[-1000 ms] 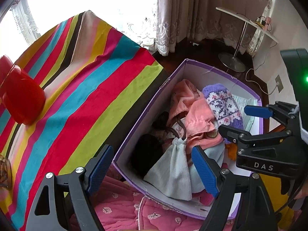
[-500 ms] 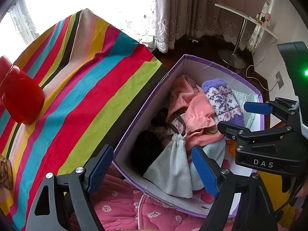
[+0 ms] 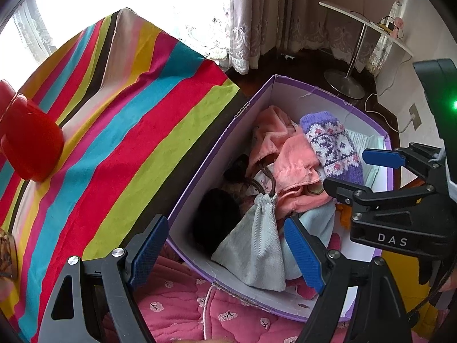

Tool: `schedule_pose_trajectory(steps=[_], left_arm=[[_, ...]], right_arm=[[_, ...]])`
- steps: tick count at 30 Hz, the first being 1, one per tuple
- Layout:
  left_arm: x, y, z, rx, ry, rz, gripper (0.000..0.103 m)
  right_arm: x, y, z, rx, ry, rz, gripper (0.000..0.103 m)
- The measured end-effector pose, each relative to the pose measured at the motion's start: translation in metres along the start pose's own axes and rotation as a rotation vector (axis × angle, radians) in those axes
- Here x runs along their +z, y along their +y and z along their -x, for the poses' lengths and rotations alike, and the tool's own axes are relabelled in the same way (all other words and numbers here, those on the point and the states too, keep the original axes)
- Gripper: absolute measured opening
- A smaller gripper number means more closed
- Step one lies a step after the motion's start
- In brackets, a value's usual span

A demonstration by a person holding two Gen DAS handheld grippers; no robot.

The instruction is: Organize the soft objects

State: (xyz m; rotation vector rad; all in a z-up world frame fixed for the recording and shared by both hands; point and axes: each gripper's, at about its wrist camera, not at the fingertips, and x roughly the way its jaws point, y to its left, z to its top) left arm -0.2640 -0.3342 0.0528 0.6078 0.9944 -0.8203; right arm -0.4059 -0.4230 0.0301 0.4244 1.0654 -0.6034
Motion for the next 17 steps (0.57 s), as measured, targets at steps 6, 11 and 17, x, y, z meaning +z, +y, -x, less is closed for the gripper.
schedule_pose_trajectory(steps=[6, 11, 17], left_arm=[[-0.0005, 0.0005, -0.0009, -0.006, 0.008, 0.002, 0.084], [-0.0001, -0.0009, -0.0031, -0.016, 0.017, 0.001, 0.084], [-0.0029, -0.0057, 0.0009, -0.015, -0.010, -0.021, 0.084]], right_arm=[[-0.0005, -0.0004, -0.0009, 0.003, 0.003, -0.001, 0.076], [-0.0010, -0.0001, -0.0015, 0.006, 0.006, -0.001, 0.076], [-0.0023, -0.0003, -0.0036, 0.005, 0.011, -0.008, 0.076]])
